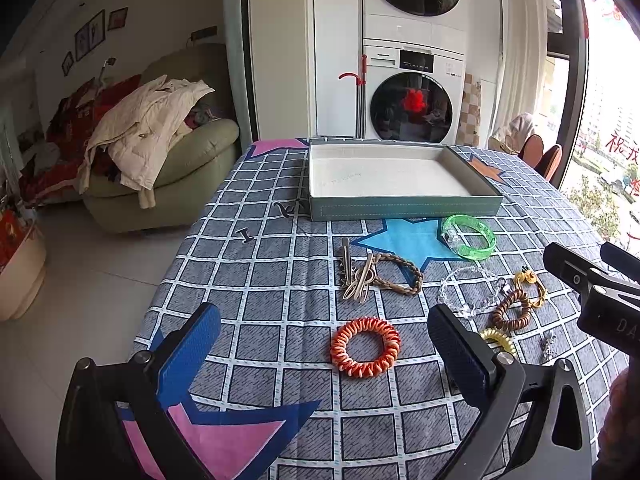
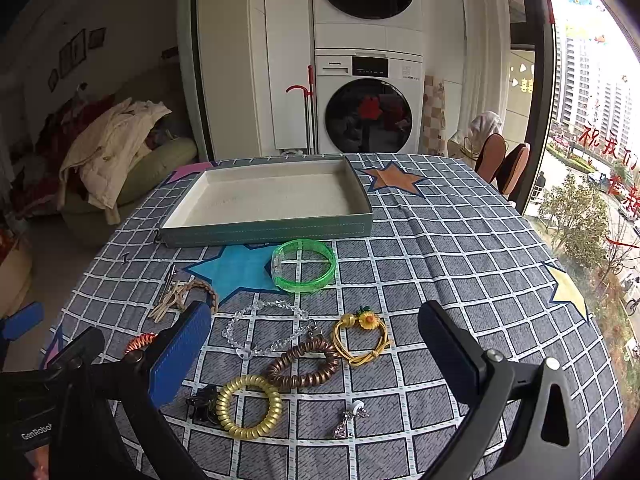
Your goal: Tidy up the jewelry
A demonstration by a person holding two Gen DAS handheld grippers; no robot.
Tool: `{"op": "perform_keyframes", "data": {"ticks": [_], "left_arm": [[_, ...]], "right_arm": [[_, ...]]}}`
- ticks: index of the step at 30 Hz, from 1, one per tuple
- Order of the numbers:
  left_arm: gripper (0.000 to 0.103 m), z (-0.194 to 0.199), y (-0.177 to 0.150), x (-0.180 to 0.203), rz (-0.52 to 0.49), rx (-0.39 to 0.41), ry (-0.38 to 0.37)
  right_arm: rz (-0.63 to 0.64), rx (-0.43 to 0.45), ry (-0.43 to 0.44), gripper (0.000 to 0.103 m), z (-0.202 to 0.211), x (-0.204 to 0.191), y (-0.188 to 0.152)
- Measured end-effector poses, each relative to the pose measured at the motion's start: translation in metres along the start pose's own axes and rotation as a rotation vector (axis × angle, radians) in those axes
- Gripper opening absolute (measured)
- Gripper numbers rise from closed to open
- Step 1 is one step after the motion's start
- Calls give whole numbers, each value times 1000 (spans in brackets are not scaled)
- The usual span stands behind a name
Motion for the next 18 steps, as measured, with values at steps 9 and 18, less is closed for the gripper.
{"op": "perform_keyframes", "data": {"ticks": [9,18], "left_arm": [[103,0,1,0,1,-2,-1],[103,-1,0,1,2,-2,1]], "right_arm": [[0,-1,-1,103,0,0,0],[0,-3,0,103,0,0,-1]]}}
Point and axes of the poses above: each gripper's, at about its wrist camera, not at the fingertips, and z roughly against the way its jaws point, x to its right, y to its top, the point moved 8 cm from there along -z, roughly the way its jaws point, and after that the axes turned 8 degrees about x, right-handed, at the moved point
